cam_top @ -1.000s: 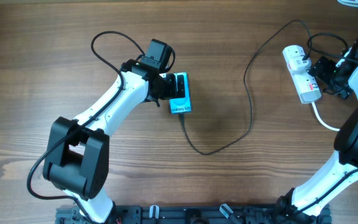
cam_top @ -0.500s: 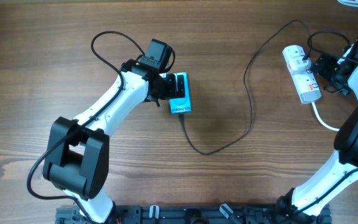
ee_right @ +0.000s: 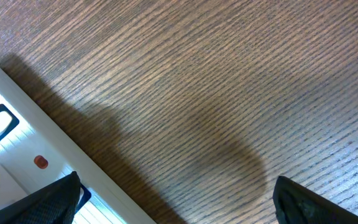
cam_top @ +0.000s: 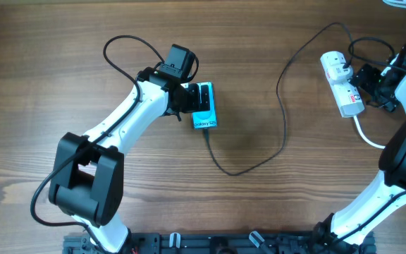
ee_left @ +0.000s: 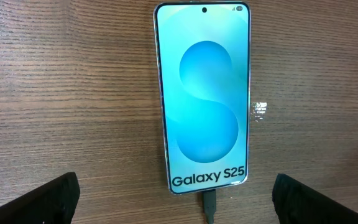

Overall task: Plug charger to phone and switch on socket
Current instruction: 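Press the power strip switch down with the right gripper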

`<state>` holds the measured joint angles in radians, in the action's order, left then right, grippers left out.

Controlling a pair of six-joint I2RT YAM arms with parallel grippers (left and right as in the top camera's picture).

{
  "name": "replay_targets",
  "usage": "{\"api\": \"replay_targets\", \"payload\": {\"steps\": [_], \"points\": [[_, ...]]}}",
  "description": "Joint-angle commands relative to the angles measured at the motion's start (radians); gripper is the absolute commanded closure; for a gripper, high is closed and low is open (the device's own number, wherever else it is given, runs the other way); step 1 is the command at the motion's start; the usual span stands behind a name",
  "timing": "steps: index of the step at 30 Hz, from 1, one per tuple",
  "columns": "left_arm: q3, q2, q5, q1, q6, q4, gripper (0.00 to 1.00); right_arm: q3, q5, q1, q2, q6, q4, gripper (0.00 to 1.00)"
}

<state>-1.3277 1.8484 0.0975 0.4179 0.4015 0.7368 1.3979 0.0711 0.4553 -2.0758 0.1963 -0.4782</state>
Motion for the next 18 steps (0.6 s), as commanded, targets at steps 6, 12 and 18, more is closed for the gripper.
{"api": "replay_targets", "payload": {"steps": [6, 12, 18], "points": [[0.002, 0.009, -0.017, 0.003, -0.005, 0.0, 0.0, 0.0, 0.043, -0.003, -0.02, -0.013, 0.007, 0.0], [0.002, 0.009, -0.017, 0.003, -0.005, 0.0, 0.0, 0.0, 0.043, -0.003, -0.021, -0.01, -0.048, 0.0], [0.002, 0.009, -0.017, 0.003, -0.005, 0.0, 0.0, 0.0, 0.114, -0.003, -0.021, -0.013, -0.058, 0.0]]}}
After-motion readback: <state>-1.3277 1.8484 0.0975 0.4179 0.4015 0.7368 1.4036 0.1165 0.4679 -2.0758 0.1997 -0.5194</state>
